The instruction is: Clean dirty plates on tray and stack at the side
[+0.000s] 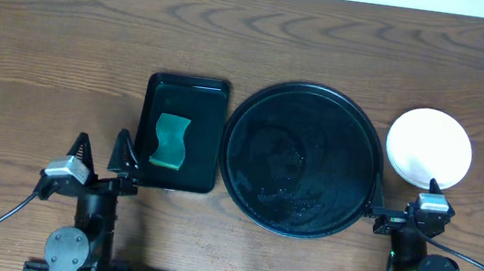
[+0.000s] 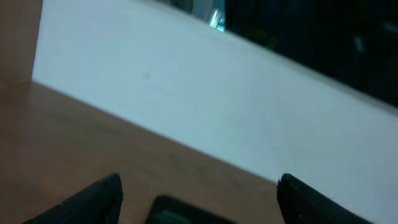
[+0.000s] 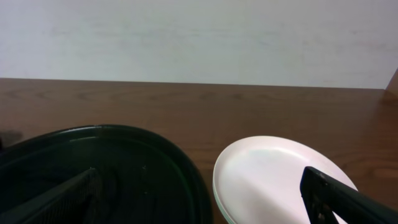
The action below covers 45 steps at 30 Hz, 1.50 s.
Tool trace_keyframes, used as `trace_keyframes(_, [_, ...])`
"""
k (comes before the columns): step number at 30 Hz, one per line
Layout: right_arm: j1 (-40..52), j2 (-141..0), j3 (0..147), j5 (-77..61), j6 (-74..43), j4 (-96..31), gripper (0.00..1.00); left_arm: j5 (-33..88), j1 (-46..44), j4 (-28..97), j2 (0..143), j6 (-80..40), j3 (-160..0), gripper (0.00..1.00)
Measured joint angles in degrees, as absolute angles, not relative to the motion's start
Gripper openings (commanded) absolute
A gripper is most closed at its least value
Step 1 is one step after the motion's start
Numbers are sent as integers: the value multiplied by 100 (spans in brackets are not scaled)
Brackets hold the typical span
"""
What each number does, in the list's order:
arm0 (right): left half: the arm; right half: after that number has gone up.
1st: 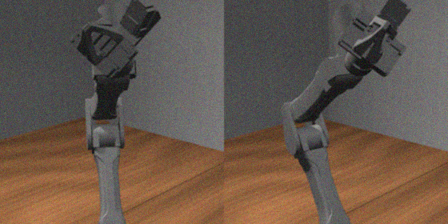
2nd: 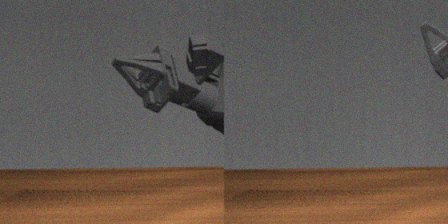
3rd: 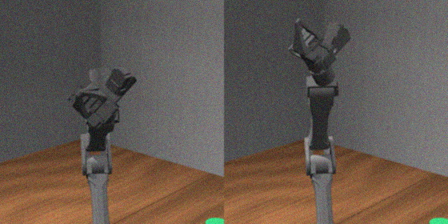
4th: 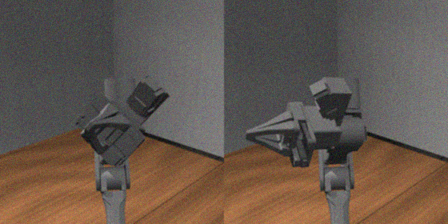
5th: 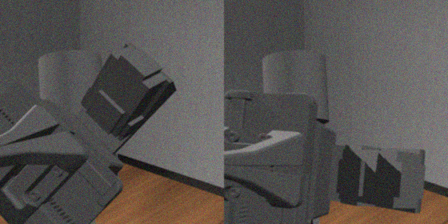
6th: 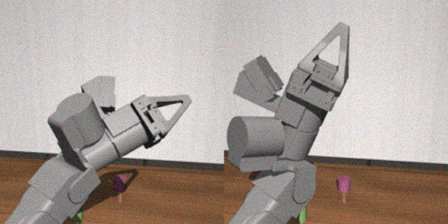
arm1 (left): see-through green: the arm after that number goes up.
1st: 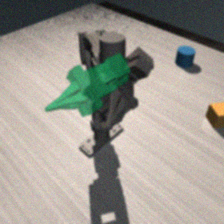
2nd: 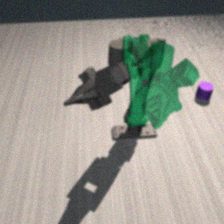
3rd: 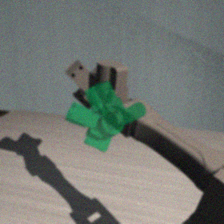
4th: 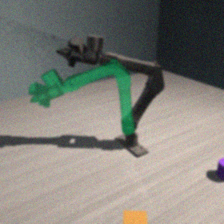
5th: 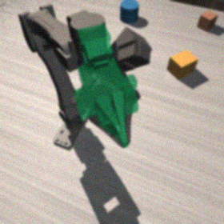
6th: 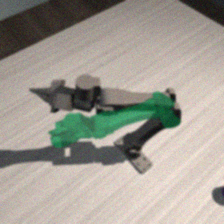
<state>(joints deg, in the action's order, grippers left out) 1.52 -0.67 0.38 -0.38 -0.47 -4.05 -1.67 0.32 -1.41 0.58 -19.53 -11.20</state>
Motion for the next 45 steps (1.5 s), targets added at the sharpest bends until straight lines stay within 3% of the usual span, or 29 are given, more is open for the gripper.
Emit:
trace_keyframes(7, [154,-69,38,-38,-47,-405,99,-165,27,-1328,58,-2141,-506,80])
trace_keyframes(16, [154,-69,38,-38,-47,-403,99,-165,-12,-1557,58,-2272,-185,80])
trace_keyframes(24, [154,-69,38,-38,-47,-403,99,-167,-12,-1212,58,-2248,-36,80])
trace_keyframes(32, [154,-67,38,-38,-47,-401,99,-137,-12,47,64,-1789,-56,80])
trace_keyframes(45, [152,-67,38,-38,-47,-405,99,-10,-12,126,62,-589,-82,80])
